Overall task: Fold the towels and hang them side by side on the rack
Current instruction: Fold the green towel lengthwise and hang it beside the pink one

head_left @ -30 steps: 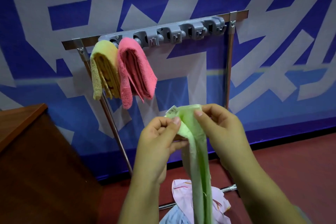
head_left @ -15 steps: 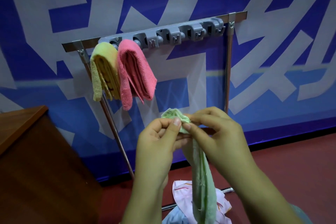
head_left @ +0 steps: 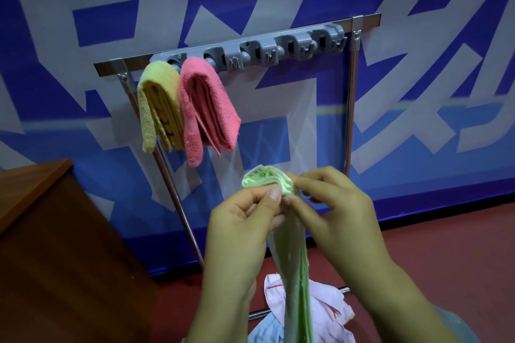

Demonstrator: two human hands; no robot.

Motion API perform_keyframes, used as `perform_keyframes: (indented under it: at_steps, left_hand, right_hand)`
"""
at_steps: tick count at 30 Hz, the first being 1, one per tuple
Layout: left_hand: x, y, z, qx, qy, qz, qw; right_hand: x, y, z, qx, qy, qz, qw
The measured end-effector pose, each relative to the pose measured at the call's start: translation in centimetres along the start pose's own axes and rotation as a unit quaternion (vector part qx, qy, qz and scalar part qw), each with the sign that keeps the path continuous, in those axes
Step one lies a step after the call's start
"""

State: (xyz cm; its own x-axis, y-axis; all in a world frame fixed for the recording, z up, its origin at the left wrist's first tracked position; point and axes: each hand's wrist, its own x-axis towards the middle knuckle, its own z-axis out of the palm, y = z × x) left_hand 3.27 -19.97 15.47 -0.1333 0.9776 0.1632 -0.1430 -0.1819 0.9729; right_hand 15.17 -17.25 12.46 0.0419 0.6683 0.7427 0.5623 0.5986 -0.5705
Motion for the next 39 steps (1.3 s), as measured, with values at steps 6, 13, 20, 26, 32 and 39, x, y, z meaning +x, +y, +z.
perform_keyframes:
  at_steps: [6,13,20,26,32,39]
  left_hand:
    - [-0.3,0.0,-1.3,0.157,-0.022,0.094,0.983]
    - [2.2,1.4,-5.0,0.361,-0.028,0.276,0.89]
    - [2.4,2.3,-4.2,0.403,-0.176,0.274,0.856]
    - [2.7,2.9,-4.2,0.422,-0.239,0.278,0.829]
    - [2.9,3.1,-4.3,0.425,-0.238,0.277,0.828]
    - [3.1,2.9,-4.5,0.455,-0.247,0.249,0.819]
  right_hand:
    - [0.5,0.2,-0.8,0.153,-0.066,0.097,0.981]
    - [1.0,0.5,-2.3,0.258,-0.164,0.141,0.942]
    - [1.1,0.8,-2.3,0.283,-0.19,0.126,0.932]
    - [1.1,1.1,-2.5,0.281,-0.204,0.13,0.929]
    - [1.1,1.3,-2.3,0.284,-0.208,0.137,0.926]
    - [1.0,1.3,-2.1,0.281,-0.212,0.153,0.923]
